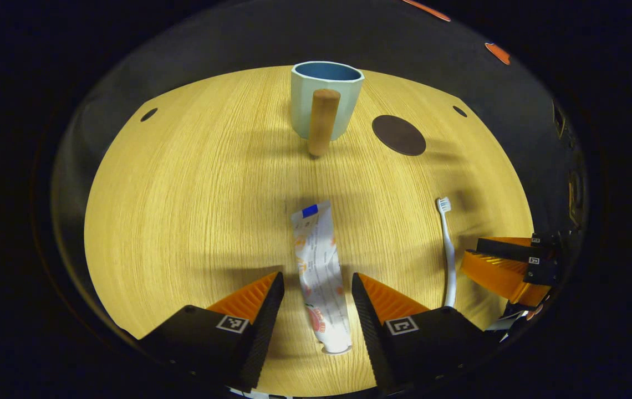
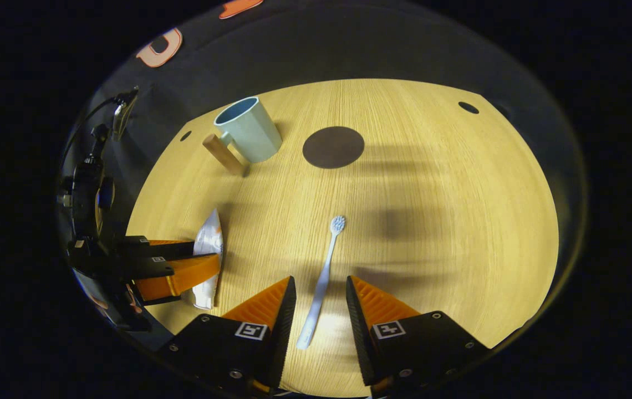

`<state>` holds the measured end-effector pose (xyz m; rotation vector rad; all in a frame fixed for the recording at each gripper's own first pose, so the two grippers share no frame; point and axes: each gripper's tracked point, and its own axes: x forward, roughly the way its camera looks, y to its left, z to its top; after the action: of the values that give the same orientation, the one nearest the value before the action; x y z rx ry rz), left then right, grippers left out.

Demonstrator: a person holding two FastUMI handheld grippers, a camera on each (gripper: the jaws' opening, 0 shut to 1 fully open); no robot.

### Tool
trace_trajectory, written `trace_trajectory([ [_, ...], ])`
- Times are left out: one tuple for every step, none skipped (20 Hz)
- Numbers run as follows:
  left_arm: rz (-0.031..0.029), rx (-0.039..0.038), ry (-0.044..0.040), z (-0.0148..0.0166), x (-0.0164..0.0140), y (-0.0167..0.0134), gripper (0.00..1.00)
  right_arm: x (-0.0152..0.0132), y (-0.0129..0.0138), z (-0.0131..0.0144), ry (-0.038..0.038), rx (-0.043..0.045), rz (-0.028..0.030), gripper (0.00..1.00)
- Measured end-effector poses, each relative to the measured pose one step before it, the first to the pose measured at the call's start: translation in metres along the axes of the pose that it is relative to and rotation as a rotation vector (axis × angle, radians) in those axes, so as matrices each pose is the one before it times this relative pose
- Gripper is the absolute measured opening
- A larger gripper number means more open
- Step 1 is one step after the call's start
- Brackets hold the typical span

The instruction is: Put the toothbrush and toothpaste on the desktop into the cup, then pick up the cup and place it on the coaster on the desktop.

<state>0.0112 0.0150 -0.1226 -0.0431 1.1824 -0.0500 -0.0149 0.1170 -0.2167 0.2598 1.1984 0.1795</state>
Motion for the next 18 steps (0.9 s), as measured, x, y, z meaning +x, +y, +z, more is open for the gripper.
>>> trace_trajectory([
  [0.00701,-0.00356,0.00443,-0.00193,0.00065,0.00291,0.75,0.00520,0.00173,0.00027,0.00632,-0.00260,-0.00489,0.51],
  [0.00115,-0.00269,0.01117,0.00412,-0.00128,0.00092,0.74,0.00398,0.00041,-0.00187,0.01208,0.00137,-0.00739,0.48],
  [-0.00198,-0.00274,0.00883,-0.00138,0.00019,-0.00149,0.75,0.00412,-0.00113,-0.00102,0.01265,0.00958,-0.01186,0.50],
  [-0.00106,0.00054,0.01467,-0.00014,-0.00003,-0.00047,0.75,0.00324,-0.00390,-0.00155,0.00844,0.01066,-0.01929,0.43],
  [0.00344,-0.00155,0.01117,-0.00564,0.00151,-0.00124,0.75,0.00337,-0.00320,-0.00075,0.00550,0.00013,-0.01766,0.40],
  [0.01112,0.00406,-0.00094,0.00027,-0.00222,0.00136,0.75,0.00094,-0.00063,0.00113,-0.00267,0.00627,-0.00364,0.38],
  [0.00302,-0.00133,0.00247,0.00625,0.00009,0.00047,0.74,0.00137,0.00190,0.00088,0.00245,0.00505,0.00348,0.34],
  [0.00200,0.00392,0.00748,0.00584,-0.00255,0.00115,0.60,-0.00132,0.00057,-0.00171,0.00506,0.00019,0.00134,0.31],
  [0.00617,-0.00411,0.00674,0.00513,-0.00380,0.00030,0.57,-0.00028,-0.00076,0.00447,-0.01595,-0.00591,0.00039,0.24],
  [0.01805,0.00262,0.00592,0.00727,-0.00535,0.00151,0.47,0.00213,0.00277,0.00063,-0.00326,-0.00469,0.00900,0.20],
  [0.03067,-0.00869,-0.00305,0.00874,-0.00312,0.00538,0.36,-0.00001,0.00020,0.00137,-0.00429,-0.00947,0.00742,0.13],
  [0.00270,-0.01565,-0.00885,0.01097,-0.00310,-0.00030,0.33,0.00187,0.00222,0.00031,-0.01023,0.00453,0.01592,0.11],
  [-0.00549,-0.00337,-0.00710,0.01138,-0.00330,-0.00078,0.20,0.00127,0.00207,0.00094,-0.00354,0.00885,0.01388,0.08],
  [-0.01362,-0.00559,-0.00874,0.01365,-0.00033,-0.00194,0.20,0.00143,0.00161,0.00092,-0.00685,0.01610,0.01418,0.07],
  [-0.02347,0.00096,-0.01069,0.01447,-0.00335,-0.00443,0.18,0.00056,0.00018,0.00096,-0.00421,0.01361,0.01486,0.05],
  [-0.02372,-0.00325,-0.00720,0.01489,-0.00049,-0.00439,0.18,-0.00067,0.00050,0.00065,-0.00492,0.00692,0.00916,0.05],
  [-0.03106,-0.00017,-0.00381,0.01501,-0.00088,-0.00735,0.14,-0.00344,-0.00216,0.00066,-0.01187,0.00710,0.00968,0.05],
  [-0.01101,-0.00007,-0.01124,0.01781,-0.00165,-0.00410,0.14,-0.00420,-0.00051,0.00172,-0.00891,-0.00241,0.00829,0.05],
])
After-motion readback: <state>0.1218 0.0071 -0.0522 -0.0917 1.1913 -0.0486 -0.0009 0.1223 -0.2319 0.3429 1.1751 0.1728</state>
